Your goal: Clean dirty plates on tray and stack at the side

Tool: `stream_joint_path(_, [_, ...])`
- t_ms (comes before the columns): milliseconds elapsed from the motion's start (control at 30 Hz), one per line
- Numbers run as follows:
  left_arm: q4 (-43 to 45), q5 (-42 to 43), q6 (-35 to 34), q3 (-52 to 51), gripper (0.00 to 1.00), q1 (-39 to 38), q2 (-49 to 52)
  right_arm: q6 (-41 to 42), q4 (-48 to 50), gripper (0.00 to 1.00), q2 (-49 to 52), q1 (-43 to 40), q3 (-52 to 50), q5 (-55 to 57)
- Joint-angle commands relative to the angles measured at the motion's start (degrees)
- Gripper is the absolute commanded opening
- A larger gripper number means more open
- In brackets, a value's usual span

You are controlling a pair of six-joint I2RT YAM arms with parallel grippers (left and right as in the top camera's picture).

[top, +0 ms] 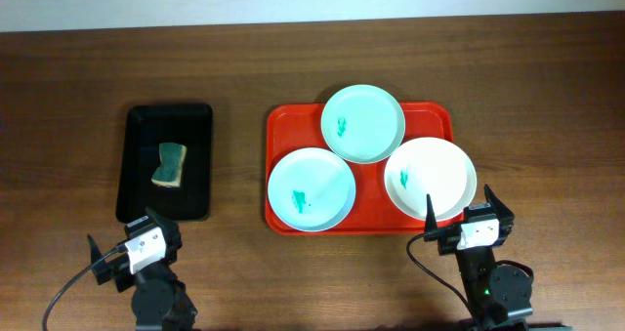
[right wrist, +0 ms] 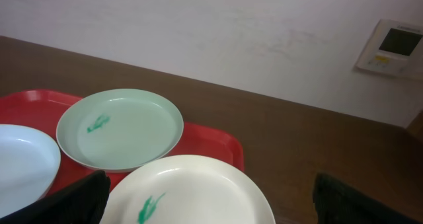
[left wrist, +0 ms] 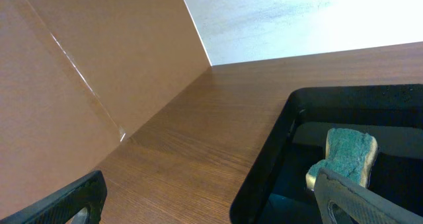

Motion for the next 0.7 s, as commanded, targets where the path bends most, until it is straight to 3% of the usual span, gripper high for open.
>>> stream_joint_path(0, [-0.31, -0.87, 0.87, -0.22, 0.99, -0.22, 0.28, 0.02, -0.28, 0.98, -0.11, -0.15, -0.31, 1.38])
stream_joint_path(467, [0.02, 1.05, 0.74, -0.22, 0.99, -0.22, 0.26, 0.02, -0.28, 0.98, -0.11, -0.15, -0.31, 1.38])
stream_joint_path(567, [0.11, 10.21, -1.81, -0.2, 0.99, -0.22, 0.26, 0.02, -0.28, 0.99, -0.11, -0.15, -0.31, 1.38])
stream_joint_path(633, [0.13, 21.22, -6.86, -0.17, 0.99, -0.22, 0.28, 0.02, -0.28, 0.98, -0.11, -0.15, -0.31, 1.38])
stream_joint_path(667, [-0.13, 32.0, -10.84, -0.17, 0.99, -0.22, 0.28, 0.02, -0.28, 0.98, -0.11, -0.15, -0.31, 1.38])
